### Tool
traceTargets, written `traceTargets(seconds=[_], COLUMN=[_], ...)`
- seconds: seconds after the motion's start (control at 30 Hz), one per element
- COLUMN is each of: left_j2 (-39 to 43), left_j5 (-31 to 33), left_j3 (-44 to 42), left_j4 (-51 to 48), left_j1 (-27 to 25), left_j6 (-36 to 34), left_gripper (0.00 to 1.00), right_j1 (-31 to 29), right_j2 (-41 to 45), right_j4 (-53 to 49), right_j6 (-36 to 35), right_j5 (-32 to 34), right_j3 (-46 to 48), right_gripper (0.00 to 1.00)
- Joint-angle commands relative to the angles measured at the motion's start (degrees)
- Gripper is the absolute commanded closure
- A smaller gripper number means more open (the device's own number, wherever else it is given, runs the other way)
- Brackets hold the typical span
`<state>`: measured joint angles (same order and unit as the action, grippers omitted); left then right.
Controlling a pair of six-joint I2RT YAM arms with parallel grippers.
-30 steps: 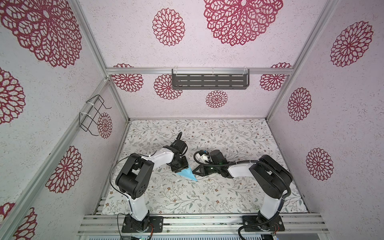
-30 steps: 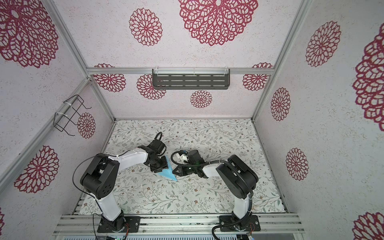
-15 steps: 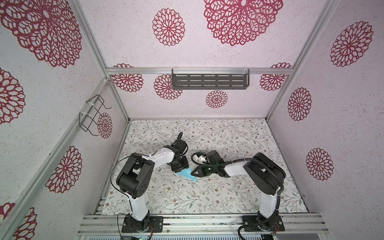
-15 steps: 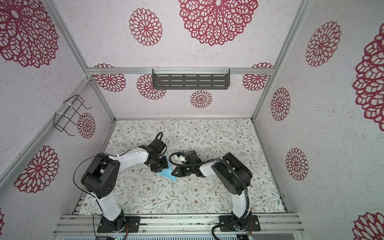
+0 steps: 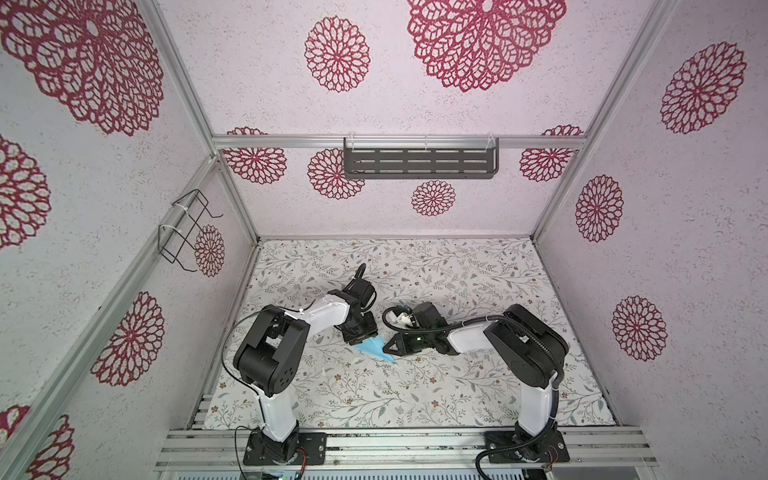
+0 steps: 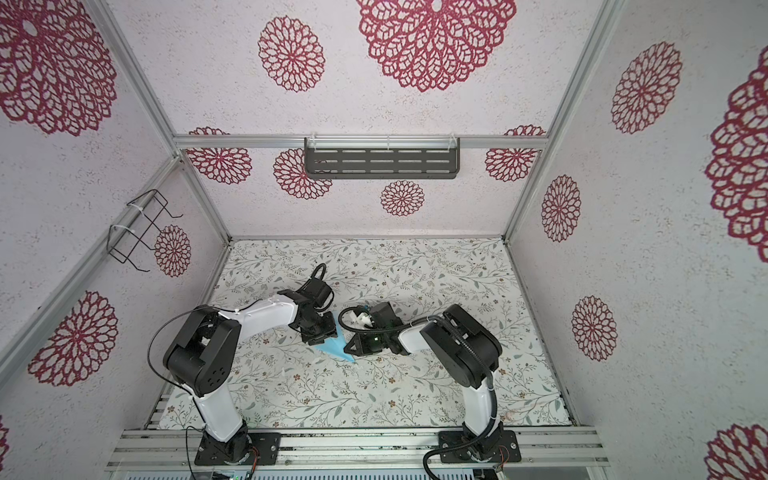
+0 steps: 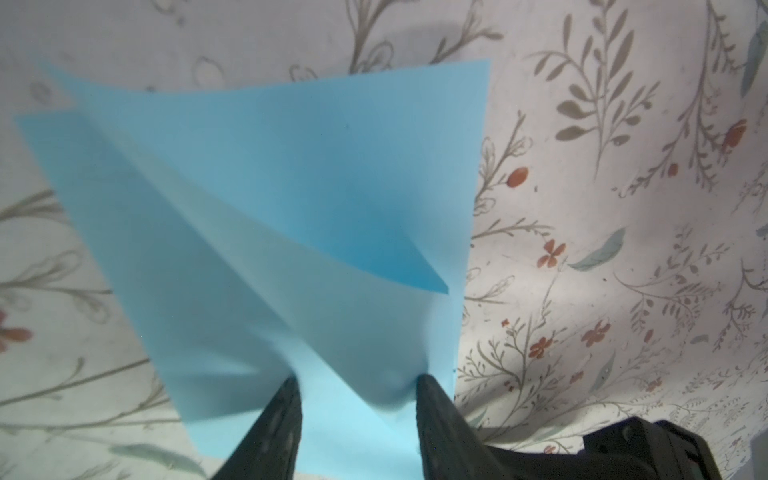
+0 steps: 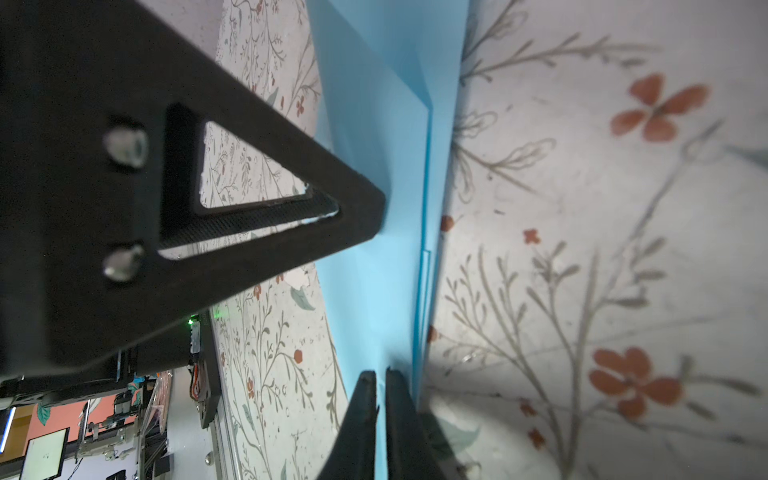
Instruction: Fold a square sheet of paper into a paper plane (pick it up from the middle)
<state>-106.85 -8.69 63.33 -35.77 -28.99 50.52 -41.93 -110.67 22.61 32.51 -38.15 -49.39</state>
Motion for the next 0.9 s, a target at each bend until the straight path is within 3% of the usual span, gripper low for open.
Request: traceTargets(seconds=[0.0, 0.17, 0.33, 0.53, 0.67, 0.87], left_j2=[-12.48, -8.67, 2.57, 10.62, 14.16, 13.54], left_j5=[3.37, 2.19, -0.79, -4.72, -9.84, -16.90], left_j3=[-6.26, -4.09, -0.27, -0.14, -5.71, -12.15], left_j4=[-0.85, -2.06, -1.93, 0.44, 9.44, 20.75], left_j1=[-1.08, -0.89, 0.12, 1.33, 2.97, 5.77], left_j6=[-1.29, -2.29, -3.65, -3.61, -1.34, 1.68], left_gripper=[0.51, 0.50, 0.45, 0.44, 0.52, 0.72], right_j1=[0.03, 0.10, 0.16, 0.18, 0.19, 0.19], right_j2=[-0.15, -0.28, -0.44, -0.41, -0.46, -0.42], right_j4=[-2.87, -4.27, -6.43, -7.59, -7.57, -7.56], right_j6=[-1.39, -1.62, -2.26, -2.74, -2.54, -2.41], right_j5=[1.11, 2.17, 2.69, 3.03, 3.04, 3.12], right_j3=[-0.89, -0.95, -1.19, -1.35, -1.46, -1.42], right_gripper=[0.88, 0.89, 0.89, 0.89, 0.89, 0.89])
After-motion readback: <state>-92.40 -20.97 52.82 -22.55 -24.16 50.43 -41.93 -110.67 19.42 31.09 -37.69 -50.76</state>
